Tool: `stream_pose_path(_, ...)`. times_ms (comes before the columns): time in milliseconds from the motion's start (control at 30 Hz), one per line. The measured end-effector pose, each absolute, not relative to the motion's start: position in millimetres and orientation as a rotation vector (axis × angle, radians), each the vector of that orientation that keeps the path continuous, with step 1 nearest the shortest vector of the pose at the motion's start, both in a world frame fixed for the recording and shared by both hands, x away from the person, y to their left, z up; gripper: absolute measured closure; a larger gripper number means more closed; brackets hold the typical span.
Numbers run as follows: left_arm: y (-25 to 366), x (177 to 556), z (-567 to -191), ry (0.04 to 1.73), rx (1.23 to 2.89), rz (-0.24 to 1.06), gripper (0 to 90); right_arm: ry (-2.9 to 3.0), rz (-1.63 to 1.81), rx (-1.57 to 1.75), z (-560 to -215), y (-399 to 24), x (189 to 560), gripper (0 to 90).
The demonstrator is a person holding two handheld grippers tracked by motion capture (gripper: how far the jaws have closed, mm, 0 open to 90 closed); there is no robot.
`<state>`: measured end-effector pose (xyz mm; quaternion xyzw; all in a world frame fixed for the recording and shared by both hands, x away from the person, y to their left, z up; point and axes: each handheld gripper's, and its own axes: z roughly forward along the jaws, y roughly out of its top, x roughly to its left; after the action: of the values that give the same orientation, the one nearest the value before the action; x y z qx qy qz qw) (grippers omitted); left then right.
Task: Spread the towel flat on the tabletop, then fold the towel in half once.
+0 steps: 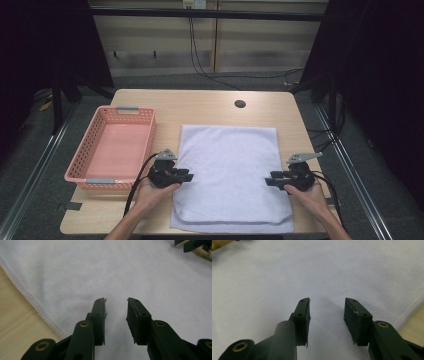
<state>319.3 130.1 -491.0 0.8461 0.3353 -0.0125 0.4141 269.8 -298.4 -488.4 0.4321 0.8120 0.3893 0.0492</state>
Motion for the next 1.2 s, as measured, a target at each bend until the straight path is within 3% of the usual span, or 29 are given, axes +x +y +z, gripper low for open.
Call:
stream_pose_path(167, 131, 324, -500, 0.849, 2.15, -0.032, 72.0, 2.453, 1.13, 1.348, -496, -296, 285, 54.0)
stream_pose_path(300, 126, 317, -500, 0.817, 2.175, 0.043, 73.8, 2.462, 1.111, 1.326, -497, -297, 286, 56.7)
stream_pose_path(667, 128, 278, -500, 0.766, 2.192, -0.015, 83.8, 2.527, 0.965, 1.263, -490, -298, 248, 61.3)
stream_pose_path(1033, 133, 231, -498, 0.723, 2.209, -0.117, 83.4, 2.632, 1.03, 1.249, -487, -310, 199, 61.6)
stream_pose_path(1200, 136, 213, -493, 0.694, 2.243, -0.168, 76.3, 2.74, 0.991, 1.204, -482, -305, 182, 60.8)
